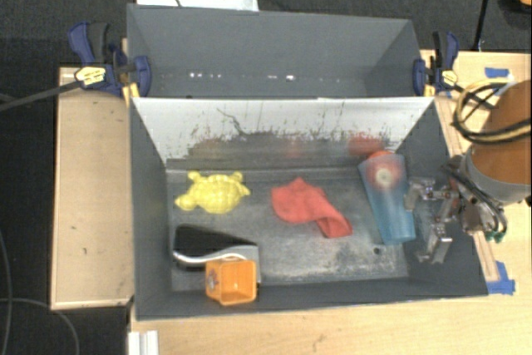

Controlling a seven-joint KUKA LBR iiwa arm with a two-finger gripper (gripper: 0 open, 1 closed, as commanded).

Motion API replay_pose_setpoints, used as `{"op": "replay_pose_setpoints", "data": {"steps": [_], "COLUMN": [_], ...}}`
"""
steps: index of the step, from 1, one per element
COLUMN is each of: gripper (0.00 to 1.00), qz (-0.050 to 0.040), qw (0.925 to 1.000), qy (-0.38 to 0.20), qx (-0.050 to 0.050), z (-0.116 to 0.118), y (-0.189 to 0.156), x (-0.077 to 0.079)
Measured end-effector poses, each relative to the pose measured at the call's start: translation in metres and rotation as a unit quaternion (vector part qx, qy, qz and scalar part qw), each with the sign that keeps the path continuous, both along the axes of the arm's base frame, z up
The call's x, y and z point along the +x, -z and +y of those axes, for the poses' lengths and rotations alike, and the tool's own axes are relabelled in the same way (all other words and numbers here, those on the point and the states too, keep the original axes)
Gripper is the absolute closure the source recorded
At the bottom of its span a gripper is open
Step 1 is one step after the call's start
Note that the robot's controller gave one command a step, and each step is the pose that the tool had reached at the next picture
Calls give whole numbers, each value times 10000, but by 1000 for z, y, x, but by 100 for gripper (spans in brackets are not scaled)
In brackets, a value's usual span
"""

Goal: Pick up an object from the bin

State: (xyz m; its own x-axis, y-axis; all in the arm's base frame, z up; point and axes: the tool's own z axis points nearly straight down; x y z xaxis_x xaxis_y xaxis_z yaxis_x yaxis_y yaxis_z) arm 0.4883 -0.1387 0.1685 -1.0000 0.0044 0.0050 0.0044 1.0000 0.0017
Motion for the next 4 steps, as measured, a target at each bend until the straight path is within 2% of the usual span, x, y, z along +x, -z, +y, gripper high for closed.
{"op": "replay_pose_setpoints", "data": {"steps": [1,2,3,4], "gripper": [0,0,0,0], "qz": [-40,-78,-18,-45], "qw": [10000,9916,9890,9978], "qy": [-30,1294,1480,656], "qx": [-12,-21,-11,-10], "z": [0,34,64,78], "y": [-4,44,62,51], "x": [2,3,2,10]}}
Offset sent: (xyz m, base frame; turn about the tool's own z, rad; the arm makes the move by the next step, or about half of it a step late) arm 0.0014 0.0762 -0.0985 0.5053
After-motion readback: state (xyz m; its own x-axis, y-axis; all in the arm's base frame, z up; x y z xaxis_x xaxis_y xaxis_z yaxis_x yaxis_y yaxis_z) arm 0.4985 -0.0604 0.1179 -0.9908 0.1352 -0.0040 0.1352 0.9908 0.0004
